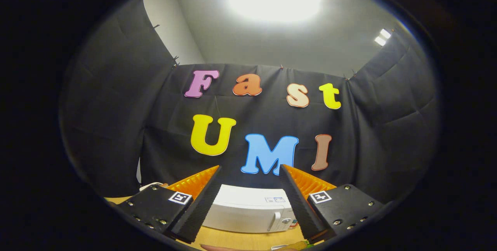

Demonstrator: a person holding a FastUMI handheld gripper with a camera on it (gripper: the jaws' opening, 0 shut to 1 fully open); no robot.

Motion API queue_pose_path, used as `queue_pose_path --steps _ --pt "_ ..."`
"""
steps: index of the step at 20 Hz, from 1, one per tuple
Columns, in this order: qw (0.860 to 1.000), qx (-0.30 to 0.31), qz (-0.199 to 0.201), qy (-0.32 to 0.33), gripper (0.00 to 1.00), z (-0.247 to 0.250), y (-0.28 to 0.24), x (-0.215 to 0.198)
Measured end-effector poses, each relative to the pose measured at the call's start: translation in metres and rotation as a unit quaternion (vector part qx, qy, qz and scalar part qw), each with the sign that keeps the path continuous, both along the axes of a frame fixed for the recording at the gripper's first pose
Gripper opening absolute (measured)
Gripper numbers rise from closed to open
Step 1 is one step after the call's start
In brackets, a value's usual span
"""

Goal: Open the microwave, put the food inside, and close the microwave door.

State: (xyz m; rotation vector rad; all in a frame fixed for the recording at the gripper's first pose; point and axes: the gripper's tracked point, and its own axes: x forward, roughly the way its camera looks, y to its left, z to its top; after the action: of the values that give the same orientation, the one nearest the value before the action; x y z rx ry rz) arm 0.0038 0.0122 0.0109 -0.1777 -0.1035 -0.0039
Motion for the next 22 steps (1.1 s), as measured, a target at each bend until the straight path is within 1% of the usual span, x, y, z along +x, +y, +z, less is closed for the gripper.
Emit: queue_pose_path --steps 7,13,17,22 --pt "1.000 0.012 0.004 0.001 0.95 -0.002 0.000 0.002" --pt "1.000 0.020 0.009 0.011 0.95 -0.012 -0.005 0.007" --pt "0.999 0.032 0.011 0.027 0.95 -0.026 -0.010 0.012" --pt "0.998 0.029 0.005 0.051 0.95 -0.056 -0.027 0.022"
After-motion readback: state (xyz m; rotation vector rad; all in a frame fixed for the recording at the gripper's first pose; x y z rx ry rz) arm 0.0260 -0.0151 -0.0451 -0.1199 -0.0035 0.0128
